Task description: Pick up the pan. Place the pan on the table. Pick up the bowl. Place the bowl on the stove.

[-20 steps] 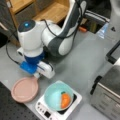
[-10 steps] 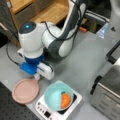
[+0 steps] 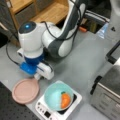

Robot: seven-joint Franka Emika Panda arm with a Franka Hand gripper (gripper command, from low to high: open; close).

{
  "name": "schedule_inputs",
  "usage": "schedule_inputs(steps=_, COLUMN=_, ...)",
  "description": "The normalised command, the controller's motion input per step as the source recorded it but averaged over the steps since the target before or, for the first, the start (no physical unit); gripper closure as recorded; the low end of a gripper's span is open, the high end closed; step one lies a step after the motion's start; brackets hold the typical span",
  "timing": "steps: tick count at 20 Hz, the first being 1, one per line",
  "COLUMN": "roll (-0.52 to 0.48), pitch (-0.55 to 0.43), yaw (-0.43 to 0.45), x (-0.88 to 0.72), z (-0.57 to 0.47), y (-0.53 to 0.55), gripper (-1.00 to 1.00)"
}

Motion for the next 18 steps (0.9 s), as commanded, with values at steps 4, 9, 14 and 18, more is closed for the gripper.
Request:
schedule_inputs(steps=4, roll=-0.084, pitch=-0.066, yaw=0.002, x=-0.12, z=-0.03, y=0.02, gripper=-1.00)
schedule_inputs(steps=9, roll=-0.090, pitch=-0.046, yaw=0.001, x=-0.14, z=0.01, y=0.02, gripper=-1.00)
schedule_inputs(steps=14, roll=-0.093, pitch=0.002, yaw=0.002, x=-0.13, z=0.11, y=0.04, gripper=-1.00)
schedule_inputs(steps=18, roll=-0.090, pitch=0.049, yaw=0.003, x=-0.10, z=0.20, y=0.08, gripper=-1.00)
